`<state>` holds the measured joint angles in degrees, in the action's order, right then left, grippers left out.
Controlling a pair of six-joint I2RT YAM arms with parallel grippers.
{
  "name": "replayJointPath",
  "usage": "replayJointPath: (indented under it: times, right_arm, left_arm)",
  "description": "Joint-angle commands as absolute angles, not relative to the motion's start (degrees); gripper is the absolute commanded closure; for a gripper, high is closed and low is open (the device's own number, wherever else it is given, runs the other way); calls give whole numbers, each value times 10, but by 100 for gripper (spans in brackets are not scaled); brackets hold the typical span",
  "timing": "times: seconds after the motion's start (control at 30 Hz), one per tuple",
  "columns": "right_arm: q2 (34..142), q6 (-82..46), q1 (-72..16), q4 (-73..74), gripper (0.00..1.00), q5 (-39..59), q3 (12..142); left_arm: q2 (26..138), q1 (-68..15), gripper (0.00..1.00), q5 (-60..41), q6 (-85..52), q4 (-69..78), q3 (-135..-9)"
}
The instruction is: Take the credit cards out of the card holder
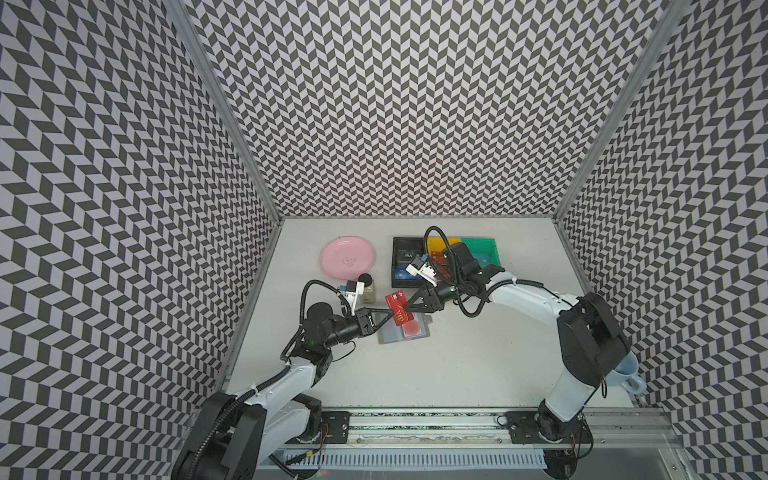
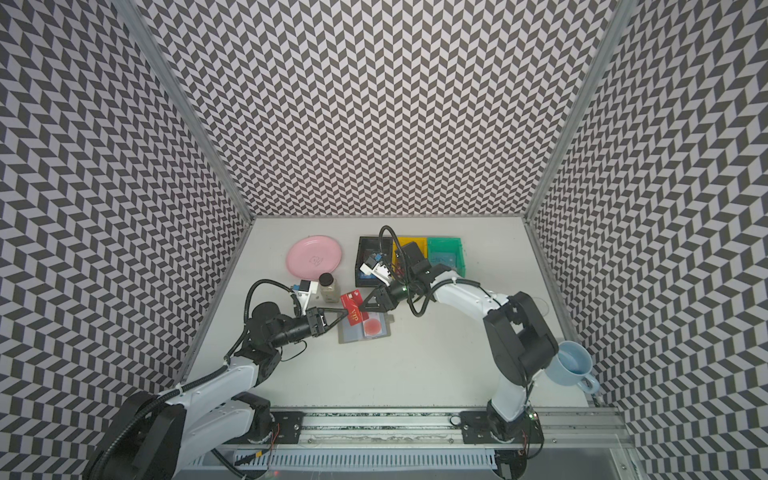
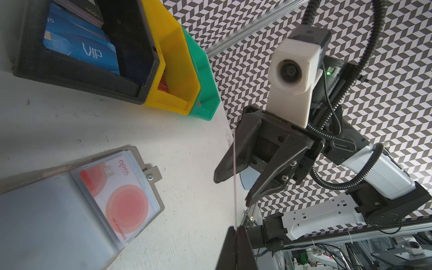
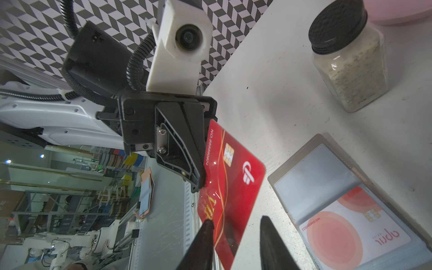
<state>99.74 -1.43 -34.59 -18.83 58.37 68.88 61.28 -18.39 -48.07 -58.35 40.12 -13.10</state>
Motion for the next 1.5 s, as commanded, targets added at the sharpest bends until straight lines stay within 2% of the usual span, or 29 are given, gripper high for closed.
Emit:
replayJointPath:
  times: [0.0,0.07,0.23,0.33,0.43,0.5,0.67,0.8,1.0,1.47]
  right_arm:
    - [1002,-5,-349,-161,77,610,685]
    - [1000,-6,-349,-161,84,619,686]
    - [998,4,-348,-174,99,628,693]
    - [999,22,-348,-197,100,632,700]
    - [998,38,-348,-219,100,637,705]
    - [998,54,-348,-242,100,629,713]
    - [993,90,-344,-301,100,595,737]
    - [997,141,-341,-396,100,519,787]
    - [1004,188,-338,-498,100,331,867]
    - [957,368,-328,-516,100,19,906]
  left_arm:
    - [619,-188,100,-477,-580,422,-147]
    - [623,-188,100,-477,-577,418,-149]
    - [615,-189,91,-471,-565,393,-149]
    - [599,-189,86,-461,-553,364,-151]
    - [589,-188,85,-457,-541,341,-154]
    - [584,-188,77,-454,-537,330,-154]
    - [571,-188,71,-439,-523,297,-153]
    - [569,-187,70,-431,-517,280,-153]
    - [582,-185,70,-427,-504,263,-160]
    - [621,-185,70,-427,-492,261,-175]
